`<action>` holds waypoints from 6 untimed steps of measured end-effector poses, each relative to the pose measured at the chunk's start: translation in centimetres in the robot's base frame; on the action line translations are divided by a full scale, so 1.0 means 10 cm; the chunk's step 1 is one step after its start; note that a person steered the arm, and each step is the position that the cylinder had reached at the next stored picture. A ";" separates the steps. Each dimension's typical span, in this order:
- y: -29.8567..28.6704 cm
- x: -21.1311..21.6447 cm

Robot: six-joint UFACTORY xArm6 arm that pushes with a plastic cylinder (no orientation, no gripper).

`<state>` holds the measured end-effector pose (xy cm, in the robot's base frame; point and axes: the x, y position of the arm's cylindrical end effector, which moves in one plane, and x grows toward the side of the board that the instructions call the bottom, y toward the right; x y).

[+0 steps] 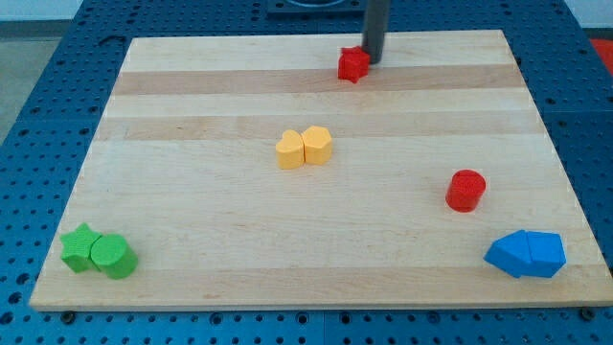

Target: Push the red star to the top left

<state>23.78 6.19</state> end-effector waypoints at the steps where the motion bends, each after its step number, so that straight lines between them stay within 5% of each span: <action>1: -0.60 -0.08; 2: -0.65 -0.08; 4: 0.15 0.10; 6: -0.38 0.32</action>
<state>26.96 2.36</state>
